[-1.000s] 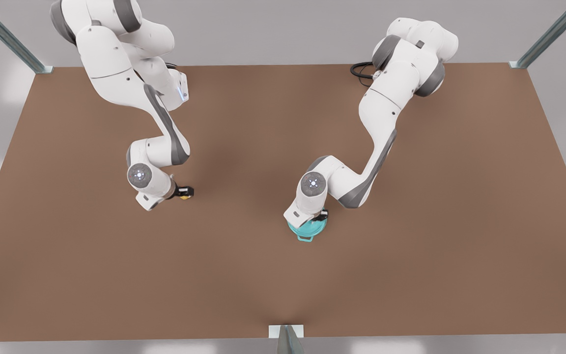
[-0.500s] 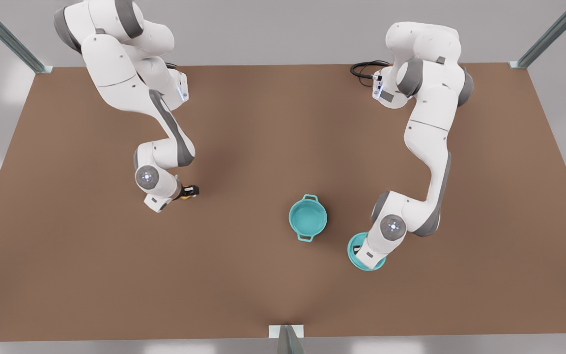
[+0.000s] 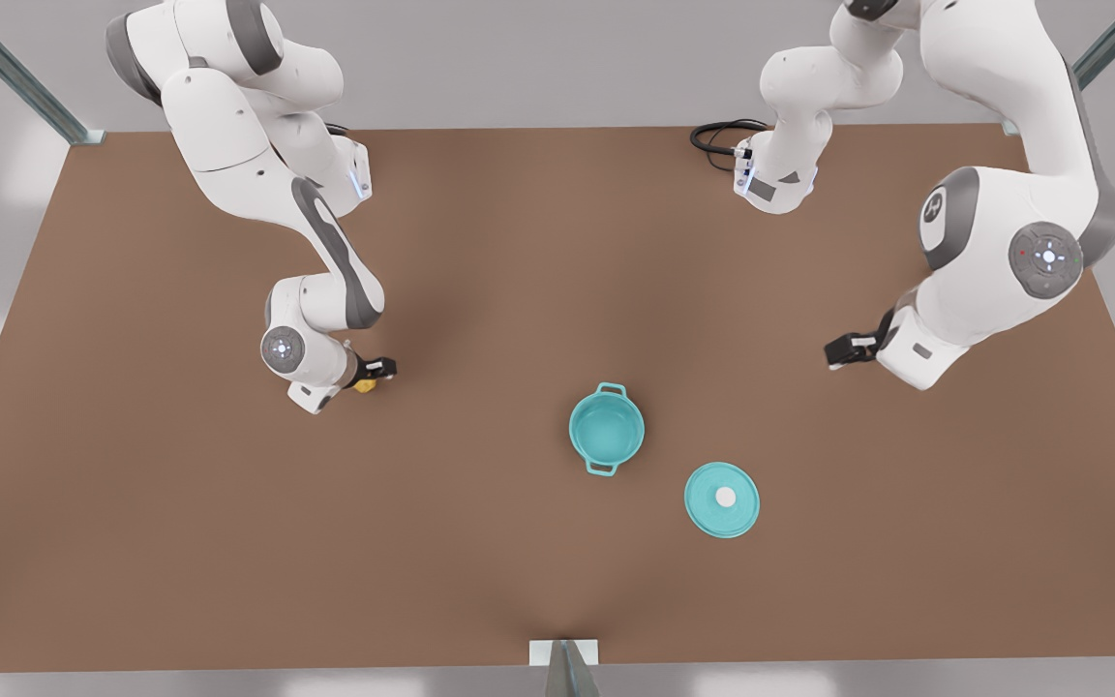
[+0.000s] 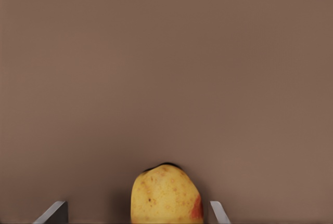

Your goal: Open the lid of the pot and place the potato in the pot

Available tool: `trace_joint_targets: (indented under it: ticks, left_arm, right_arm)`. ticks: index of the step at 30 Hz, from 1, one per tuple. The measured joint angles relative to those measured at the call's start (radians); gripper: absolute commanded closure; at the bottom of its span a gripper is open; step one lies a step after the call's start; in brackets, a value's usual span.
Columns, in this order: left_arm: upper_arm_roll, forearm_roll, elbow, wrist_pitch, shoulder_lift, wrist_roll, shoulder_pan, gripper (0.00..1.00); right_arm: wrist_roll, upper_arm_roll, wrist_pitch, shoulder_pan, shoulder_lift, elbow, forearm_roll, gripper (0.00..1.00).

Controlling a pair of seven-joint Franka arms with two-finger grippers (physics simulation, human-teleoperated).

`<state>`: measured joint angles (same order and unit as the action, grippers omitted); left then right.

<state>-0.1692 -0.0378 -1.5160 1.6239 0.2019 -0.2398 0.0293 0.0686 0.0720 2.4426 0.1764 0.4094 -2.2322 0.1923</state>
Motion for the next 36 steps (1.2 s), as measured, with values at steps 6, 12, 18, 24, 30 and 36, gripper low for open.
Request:
trace_joint_targets:
  ticks: [6, 12, 18, 24, 30, 36]
  left_arm:
    - [-0.003, -0.044, 0.02, 0.01, 0.01, 0.051, 0.005, 0.0]
    - [-0.021, -0.047, 0.084, -0.019, -0.004, 0.088, -0.004, 0.0]
    - [-0.016, -0.031, 0.114, -0.064, -0.006, 0.114, 0.006, 0.0]
    - [-0.014, -0.015, 0.115, -0.081, -0.013, 0.133, 0.005, 0.0]
    - [-0.013, -0.011, 0.115, -0.087, -0.021, 0.146, 0.006, 0.0]
    - [-0.003, -0.01, 0.115, -0.092, -0.036, 0.155, 0.006, 0.0]
  right_arm:
    - [0.033, 0.0, -0.001, 0.0, 0.004, 0.0, 0.004, 0.2]
    - [0.056, 0.0, -0.001, 0.0, 0.011, 0.001, 0.005, 0.32]
    - [0.078, 0.0, 0.0, 0.0, 0.012, 0.003, 0.01, 0.46]
    - [0.1, 0.0, 0.0, 0.001, 0.005, 0.004, 0.016, 0.52]
    - [0.118, 0.001, -0.048, 0.002, -0.097, 0.012, 0.017, 0.51]
    - [0.12, 0.058, -0.137, 0.014, -0.193, 0.133, -0.022, 0.53]
